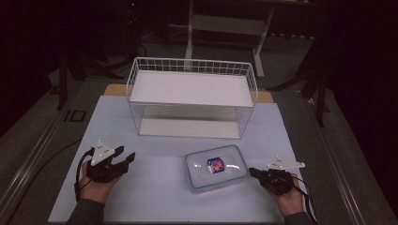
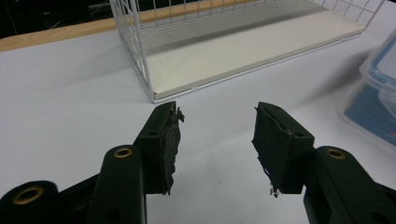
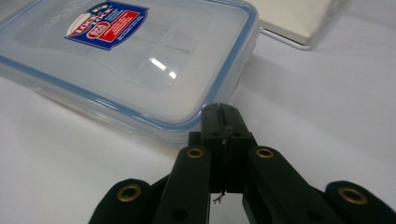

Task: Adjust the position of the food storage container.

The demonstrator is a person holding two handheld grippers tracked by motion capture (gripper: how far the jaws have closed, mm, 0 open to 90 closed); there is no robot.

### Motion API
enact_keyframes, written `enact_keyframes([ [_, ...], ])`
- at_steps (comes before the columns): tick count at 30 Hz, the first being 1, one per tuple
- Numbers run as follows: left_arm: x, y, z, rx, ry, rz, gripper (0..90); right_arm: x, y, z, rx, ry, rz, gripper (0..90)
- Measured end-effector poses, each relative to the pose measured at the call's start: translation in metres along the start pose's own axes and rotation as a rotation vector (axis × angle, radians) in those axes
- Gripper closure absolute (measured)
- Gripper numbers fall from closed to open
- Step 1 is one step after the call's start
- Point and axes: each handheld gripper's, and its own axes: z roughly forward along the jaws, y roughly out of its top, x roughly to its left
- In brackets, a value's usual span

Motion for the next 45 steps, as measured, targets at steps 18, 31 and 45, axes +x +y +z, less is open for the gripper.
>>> enact_keyframes([
  [18,-0.001,0.000,0.000,0.001,-0.004,0.005,48.6,0.056,0.024,0.030,0.024,0.087,-0.182,90.0],
  [31,-0.003,0.000,0.003,0.007,-0.018,0.013,48.4,0.075,0.031,0.040,0.027,0.138,-0.237,90.0],
  [45,-0.007,0.001,0.004,0.010,-0.058,0.015,47.7,0.079,0.037,0.039,0.006,0.149,-0.234,82.9],
])
